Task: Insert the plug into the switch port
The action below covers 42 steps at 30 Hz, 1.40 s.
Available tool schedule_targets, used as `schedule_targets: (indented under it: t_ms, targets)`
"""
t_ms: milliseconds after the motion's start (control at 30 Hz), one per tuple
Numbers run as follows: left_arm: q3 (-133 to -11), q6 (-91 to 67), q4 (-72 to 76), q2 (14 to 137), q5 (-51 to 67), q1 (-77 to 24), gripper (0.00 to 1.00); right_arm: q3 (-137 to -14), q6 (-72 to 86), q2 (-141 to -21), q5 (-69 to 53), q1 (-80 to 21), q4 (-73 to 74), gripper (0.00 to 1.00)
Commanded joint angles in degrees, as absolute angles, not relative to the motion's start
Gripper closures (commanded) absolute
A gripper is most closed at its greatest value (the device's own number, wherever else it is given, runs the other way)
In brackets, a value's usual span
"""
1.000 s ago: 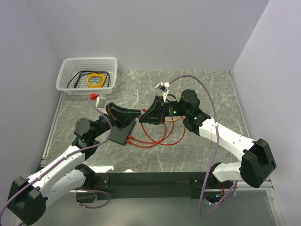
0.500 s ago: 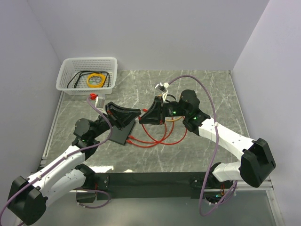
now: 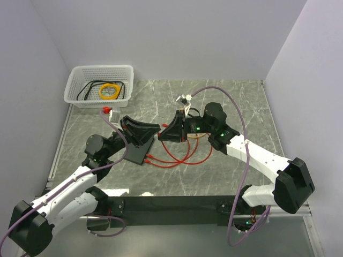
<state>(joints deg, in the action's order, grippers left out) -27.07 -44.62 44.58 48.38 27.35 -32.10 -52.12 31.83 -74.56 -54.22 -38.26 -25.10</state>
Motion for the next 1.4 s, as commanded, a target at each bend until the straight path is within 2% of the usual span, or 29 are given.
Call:
schedule_targets:
  t_ms: [0, 67, 133, 167, 233, 267, 367, 667, 833, 967, 1367]
  targets:
    - [-26.0, -43.2, 42.3, 46.1, 25.8, -32.1, 0.66, -54.0, 28.1, -73.0, -47.6, -38.6, -18.6, 1.0]
    - [-25.5, -42.6, 40.5, 45.5, 24.2, -32.1, 0.49, -55.0, 26.0, -73.7, -44.7, -38.6, -13.7, 1.0]
    - [-25.1, -41.8, 37.5, 44.4, 22.9, -32.1, 0.38, -55.9, 23.4, -74.3, -39.8, -38.8, -10.3, 1.0]
    - [-24.9, -41.6, 36.5, 44.0, 21.3, -32.1, 0.29, -56.3, 22.4, -74.4, -38.1, -38.9, -6.6, 1.0]
    - [-24.2, -40.7, 34.0, 43.1, 19.7, -32.1, 0.2, -57.2, 19.2, -74.8, -31.6, -39.8, -2.8, 1.0]
    - [-24.0, -40.5, 33.2, 42.8, 18.0, -32.0, 0.13, -57.2, 18.4, -75.0, -29.4, -40.7, -0.5, 1.0]
    - [-24.3, -39.7, 28.3, 42.2, 15.3, -32.0, 0.03, -57.5, 16.9, -75.4, -23.8, -42.2, 3.1, 1.0]
    - [-28.4, -38.3, 9.8, 42.8, -1.4, -29.5, 0.01, -59.9, 13.6, -80.7, -9.4, -46.8, 11.5, 1.0]
    - [-28.3, -42.0, 4.5, 46.0, -0.7, -21.3, 0.01, -60.7, 12.8, -83.8, -2.6, -48.9, 13.9, 1.0]
    - [-28.0, -42.6, 2.5, 46.9, -0.7, -16.4, 0.01, -62.9, 11.9, -87.7, 2.4, -50.8, 17.0, 1.0]
    - [-24.4, -44.2, 8.5, 55.1, -4.1, -15.1, 0.01, -69.0, 9.4, -99.6, 9.1, -55.4, 21.1, 1.0]
